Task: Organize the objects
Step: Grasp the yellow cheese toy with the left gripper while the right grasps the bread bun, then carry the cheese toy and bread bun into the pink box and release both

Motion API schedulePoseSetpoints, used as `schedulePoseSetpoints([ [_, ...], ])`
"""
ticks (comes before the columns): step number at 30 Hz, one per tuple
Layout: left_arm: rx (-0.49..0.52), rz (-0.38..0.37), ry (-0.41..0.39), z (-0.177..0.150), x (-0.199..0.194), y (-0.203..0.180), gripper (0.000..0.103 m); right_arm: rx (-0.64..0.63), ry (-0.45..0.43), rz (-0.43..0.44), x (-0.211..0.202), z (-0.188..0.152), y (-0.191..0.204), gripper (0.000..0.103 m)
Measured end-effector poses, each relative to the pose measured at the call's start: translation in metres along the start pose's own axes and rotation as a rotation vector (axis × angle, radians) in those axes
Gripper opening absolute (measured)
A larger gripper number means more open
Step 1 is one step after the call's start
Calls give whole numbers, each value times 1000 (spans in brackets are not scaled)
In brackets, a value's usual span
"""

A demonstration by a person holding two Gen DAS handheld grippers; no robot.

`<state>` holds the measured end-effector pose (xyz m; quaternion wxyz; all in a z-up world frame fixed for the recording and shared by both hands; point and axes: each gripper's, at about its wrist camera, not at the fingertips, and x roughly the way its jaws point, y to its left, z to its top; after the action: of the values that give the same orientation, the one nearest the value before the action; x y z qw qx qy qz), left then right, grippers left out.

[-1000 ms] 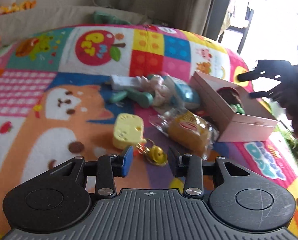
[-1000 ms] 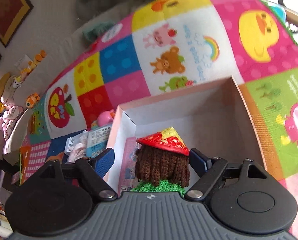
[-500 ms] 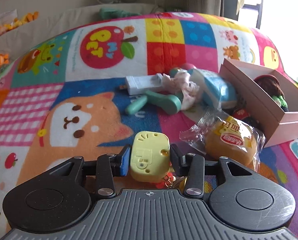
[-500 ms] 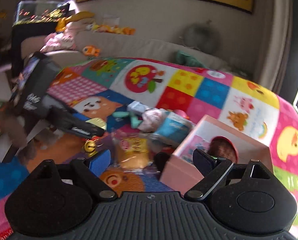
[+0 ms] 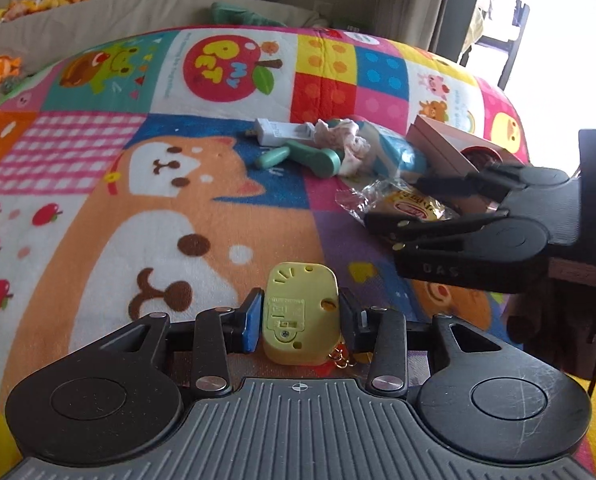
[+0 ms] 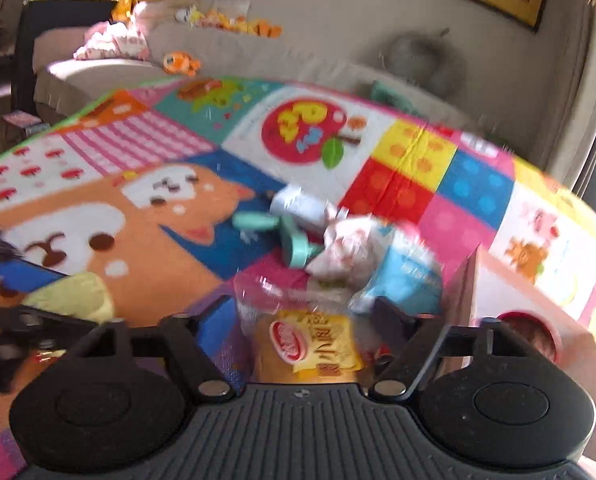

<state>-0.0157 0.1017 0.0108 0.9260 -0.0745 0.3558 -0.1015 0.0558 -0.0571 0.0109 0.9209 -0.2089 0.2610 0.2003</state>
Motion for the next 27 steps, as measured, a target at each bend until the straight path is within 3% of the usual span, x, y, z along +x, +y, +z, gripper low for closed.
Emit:
schedulePoseSetpoints([
  [1, -6, -4, -1, 0, 0, 1, 43, 15, 27, 16, 3, -2, 0, 59],
  [6, -10, -8, -4, -1, 0, 0, 43, 70, 43, 43, -25, -24, -7, 52],
  [13, 36, -93, 27, -9, -2, -25, 43, 172, 92, 88, -107, -76, -25, 52],
  [21, 263, -200, 98, -23, -18, -88, 43, 169, 135, 70, -173, -118, -31, 52],
  [25, 318, -190, 90, -23, -28, -107, 43, 176, 101, 36, -176, -127, -36, 70],
  [27, 312, -183, 88, -22, -32, -110, 43, 200, 89, 39, -169, -127, -43, 71],
])
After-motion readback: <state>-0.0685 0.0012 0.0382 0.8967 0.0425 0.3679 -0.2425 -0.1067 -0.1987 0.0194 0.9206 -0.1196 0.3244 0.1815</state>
